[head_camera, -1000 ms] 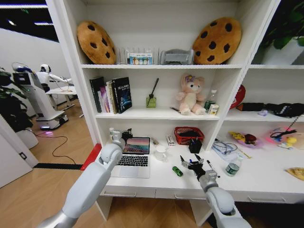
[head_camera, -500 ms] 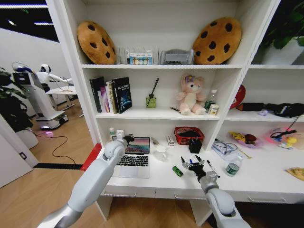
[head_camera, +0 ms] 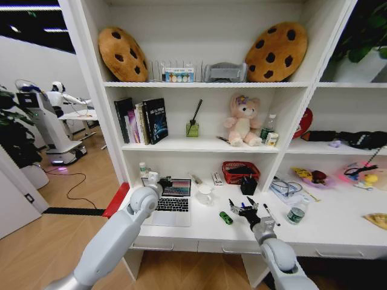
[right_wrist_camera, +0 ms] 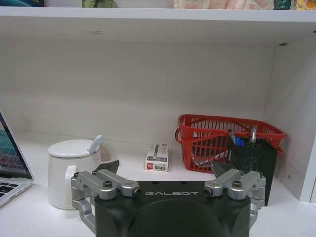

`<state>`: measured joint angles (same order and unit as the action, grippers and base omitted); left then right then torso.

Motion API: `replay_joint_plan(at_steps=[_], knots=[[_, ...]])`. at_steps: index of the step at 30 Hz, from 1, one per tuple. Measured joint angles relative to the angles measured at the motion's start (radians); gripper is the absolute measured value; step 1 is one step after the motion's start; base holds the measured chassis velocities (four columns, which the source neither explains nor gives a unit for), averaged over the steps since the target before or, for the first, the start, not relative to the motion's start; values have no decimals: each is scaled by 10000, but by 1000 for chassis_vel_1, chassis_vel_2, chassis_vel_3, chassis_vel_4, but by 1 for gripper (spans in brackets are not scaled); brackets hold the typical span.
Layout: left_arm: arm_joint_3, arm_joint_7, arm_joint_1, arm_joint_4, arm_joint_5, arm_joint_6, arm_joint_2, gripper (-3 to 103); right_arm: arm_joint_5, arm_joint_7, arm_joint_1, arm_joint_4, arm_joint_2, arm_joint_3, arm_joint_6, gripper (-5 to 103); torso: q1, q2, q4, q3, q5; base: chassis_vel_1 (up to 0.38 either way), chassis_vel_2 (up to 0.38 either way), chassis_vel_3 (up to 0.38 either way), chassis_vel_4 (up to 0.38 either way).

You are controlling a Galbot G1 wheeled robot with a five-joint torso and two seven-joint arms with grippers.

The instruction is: Organize the objects on the table.

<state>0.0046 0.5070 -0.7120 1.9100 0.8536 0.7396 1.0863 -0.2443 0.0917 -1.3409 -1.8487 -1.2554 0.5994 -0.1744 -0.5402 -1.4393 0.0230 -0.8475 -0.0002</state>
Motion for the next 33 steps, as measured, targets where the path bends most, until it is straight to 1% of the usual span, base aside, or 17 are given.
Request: replay_joint_plan(at_steps=[1, 2, 4, 6, 7, 11, 12, 13, 15, 21, 23, 27, 28, 29, 30, 32, 33], knots=[[-8, 14, -46, 138, -6, 0, -21, 0, 35, 8, -10, 13, -13, -16, 0, 100, 0, 0, 0, 0, 0, 0, 0, 0, 0], [-109, -191, -56, 200, -235, -7, -23, 0, 87, 20, -29, 24, -39, -42, 2, 100, 0, 0, 3, 0, 1, 0, 0, 0, 0], [-151, -302, -56, 189, -332, -27, -17, 0, 98, 21, -34, 26, -47, -53, 3, 100, 0, 0, 3, 0, 2, 0, 0, 0, 0], [-430, -892, 43, -134, -921, -223, 101, 0, 167, 23, -64, 29, -88, -146, 5, 100, 0, -1, 0, 0, 1, 0, 0, 0, 0], [-430, -892, 43, -134, -921, -223, 101, 0, 167, 23, -64, 29, -88, -146, 5, 100, 0, -1, 0, 0, 1, 0, 0, 0, 0], [-651, -1130, 369, -934, -1075, -274, 419, 0, 295, 25, -80, 38, -132, -281, 6, 100, 0, -1, 3, 0, 1, 0, 0, 0, 0], [-652, -1437, 445, -1433, -1373, -288, 479, 0, 334, 24, -42, 59, -147, -320, 6, 100, -1, 0, 5, -1, 1, 0, 0, 0, 0], [-652, -1437, 445, -1433, -1373, -288, 479, 0, 334, 24, -42, 59, -147, -320, 6, 100, -1, 0, 5, -1, 1, 0, 0, 0, 0], [-571, -1747, 356, -1666, -1714, -354, 432, 0, 424, 24, 67, 163, -152, -385, 2, 100, 0, 0, 1, 0, 2, 0, 0, 0, 0], [-492, -1710, 79, -1376, -1717, -267, 248, 0, 499, 24, 166, 282, -177, -419, 3, 100, 1, -2, -1, 2, 4, 0, 0, 0, 0], [-433, -1498, -128, -1080, -1542, -158, 67, 0, 537, 23, 185, 315, -226, -420, 3, 100, 2, -2, 0, 2, 3, 0, 0, 0, 0], [-414, -1349, -260, -896, -1401, -120, -40, 0, 550, 22, 181, 323, -249, -421, 3, 100, 1, -2, 2, 2, 3, 0, 0, 0, 0], [-392, -1108, -457, -643, -1201, -90, -203, 0, 586, 21, 158, 339, -278, -423, 3, 100, 1, -2, 2, 1, -1, 0, 0, 0, 0], [-386, -744, -1281, 622, -976, -7, -777, 0, 960, 26, 28, 511, -546, -588, 144, 100, 0, 0, 2, -2, 1, 0, 0, 0, 0], [-386, -744, -1281, 622, -976, -7, -777, 0, 960, 26, 28, 511, -546, -588, 144, 100, 0, 0, 2, -2, 1, 0, 0, 0, 0], [-603, -703, -2167, 1551, -889, -12, -1092, 0, 1244, 17, 12, 541, -831, -882, 172, 100, 0, 0, 1, -1, 0, 0, 0, 0, 0], [-603, -703, -2167, 1551, -889, -12, -1092, 0, 1244, 17, 12, 541, -831, -882, 172, 100, 0, 0, 1, -1, 0, 0, 0, 0, 0]])
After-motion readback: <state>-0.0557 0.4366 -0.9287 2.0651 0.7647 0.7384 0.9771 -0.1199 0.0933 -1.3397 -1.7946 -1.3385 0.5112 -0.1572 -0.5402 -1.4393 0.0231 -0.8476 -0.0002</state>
